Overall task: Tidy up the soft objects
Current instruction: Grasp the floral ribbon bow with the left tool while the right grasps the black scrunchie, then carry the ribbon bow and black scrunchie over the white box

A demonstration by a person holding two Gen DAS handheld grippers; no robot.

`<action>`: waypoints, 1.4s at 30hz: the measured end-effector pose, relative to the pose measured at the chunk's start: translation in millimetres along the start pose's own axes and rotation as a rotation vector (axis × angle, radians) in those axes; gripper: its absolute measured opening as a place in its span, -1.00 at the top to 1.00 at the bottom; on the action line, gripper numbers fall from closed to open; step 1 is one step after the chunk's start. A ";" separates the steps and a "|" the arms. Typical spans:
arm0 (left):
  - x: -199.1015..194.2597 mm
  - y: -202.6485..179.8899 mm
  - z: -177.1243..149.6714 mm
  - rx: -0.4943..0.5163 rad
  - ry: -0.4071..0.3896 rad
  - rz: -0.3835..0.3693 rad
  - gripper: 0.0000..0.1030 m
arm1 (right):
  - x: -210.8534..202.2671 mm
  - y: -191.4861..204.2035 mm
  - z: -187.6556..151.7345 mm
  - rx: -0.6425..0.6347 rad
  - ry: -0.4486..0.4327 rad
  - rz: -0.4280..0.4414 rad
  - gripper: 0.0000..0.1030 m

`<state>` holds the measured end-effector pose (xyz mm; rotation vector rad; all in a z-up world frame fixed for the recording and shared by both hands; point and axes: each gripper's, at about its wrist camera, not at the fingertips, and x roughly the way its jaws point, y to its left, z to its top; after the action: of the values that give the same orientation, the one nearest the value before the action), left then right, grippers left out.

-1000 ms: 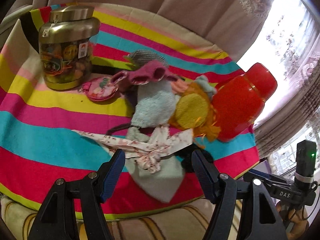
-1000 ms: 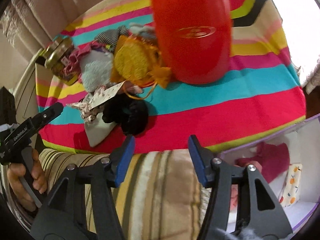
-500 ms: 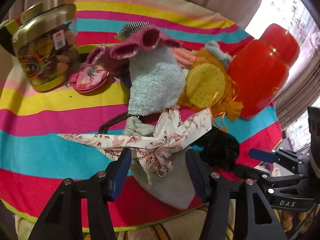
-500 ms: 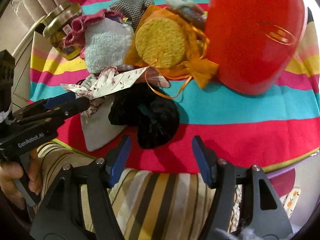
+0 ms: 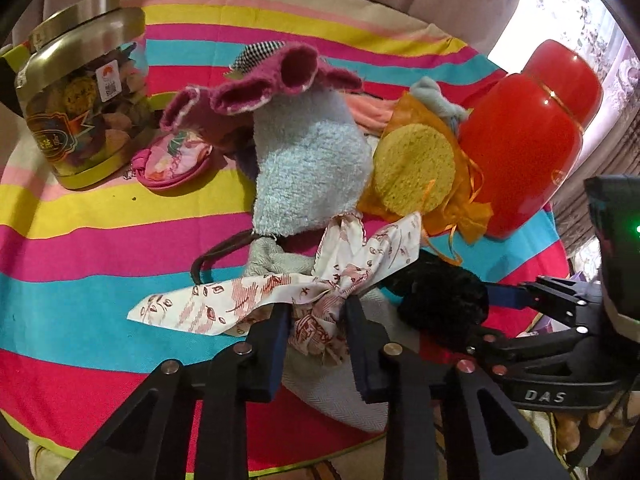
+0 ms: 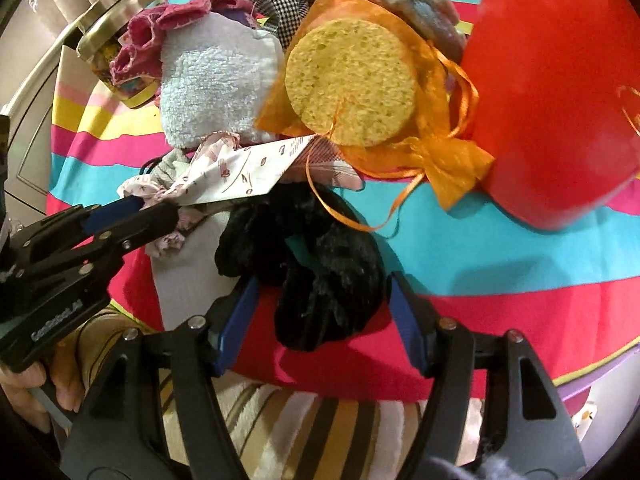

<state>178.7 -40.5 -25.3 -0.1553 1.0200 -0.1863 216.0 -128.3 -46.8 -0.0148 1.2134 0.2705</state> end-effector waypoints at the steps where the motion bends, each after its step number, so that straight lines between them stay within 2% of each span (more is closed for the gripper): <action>1: -1.9 1.5 -0.5 -0.005 -0.009 -0.002 0.47 | 1.6 0.7 -0.1 -0.002 0.000 0.005 -0.33; 8: -19.2 8.1 -6.8 -0.027 -0.086 -0.018 0.48 | 9.7 3.7 19.4 -0.011 -0.013 0.023 -0.33; 13: -27.7 11.4 -5.9 -0.049 -0.121 -0.023 0.48 | 12.1 10.9 19.7 -0.024 -0.025 0.026 0.28; 16: -29.8 8.7 -3.5 -0.048 -0.137 -0.022 0.48 | 10.1 12.4 15.0 -0.026 -0.037 0.031 0.48; 18: -33.5 7.3 -3.9 -0.043 -0.152 -0.020 0.48 | 2.1 11.4 6.4 -0.026 -0.061 0.023 0.53; 29: -60.8 -13.1 -9.3 -0.002 -0.232 -0.001 0.48 | -49.4 -1.4 -21.3 0.015 -0.169 0.001 0.57; 36: -73.0 -35.1 -13.0 0.031 -0.245 -0.023 0.48 | -83.5 -32.9 -52.1 0.093 -0.211 -0.010 0.57; 42: -82.7 -62.5 -16.8 0.076 -0.250 -0.066 0.48 | -117.9 -77.2 -80.6 0.172 -0.244 -0.039 0.57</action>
<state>117.0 -83.3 48.1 -0.1395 0.7580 -0.2581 120.2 -238.9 23.6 0.1396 0.9889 0.1283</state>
